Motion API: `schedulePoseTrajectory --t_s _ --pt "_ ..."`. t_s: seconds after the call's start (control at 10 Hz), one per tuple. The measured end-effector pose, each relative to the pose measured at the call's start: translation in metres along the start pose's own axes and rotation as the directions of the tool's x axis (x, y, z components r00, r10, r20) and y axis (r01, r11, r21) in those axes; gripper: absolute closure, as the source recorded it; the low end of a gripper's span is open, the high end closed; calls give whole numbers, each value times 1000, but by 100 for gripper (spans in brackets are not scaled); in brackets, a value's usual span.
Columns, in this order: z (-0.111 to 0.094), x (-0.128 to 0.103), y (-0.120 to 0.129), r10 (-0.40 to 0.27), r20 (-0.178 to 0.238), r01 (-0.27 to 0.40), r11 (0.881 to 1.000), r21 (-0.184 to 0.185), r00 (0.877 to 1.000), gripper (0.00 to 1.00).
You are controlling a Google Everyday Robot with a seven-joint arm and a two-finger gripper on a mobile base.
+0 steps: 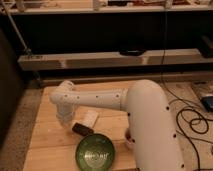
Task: Push the eraser across the table
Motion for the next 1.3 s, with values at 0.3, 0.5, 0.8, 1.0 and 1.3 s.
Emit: schedulePoseTrajectory --t_s 0.3,0.5,0.8,1.0,1.3 --pt "11 1 5 12 21 -12 1000 -22 1000 99" --pt "16 1 10 18 31 -17 999 -35 999 99" --pt "22 -2 23 51 44 -49 998 -42 998 99" --pt "21 -5 33 84 48 -82 996 -35 995 99" --pt "20 -6 44 108 41 -107 994 -36 993 99"
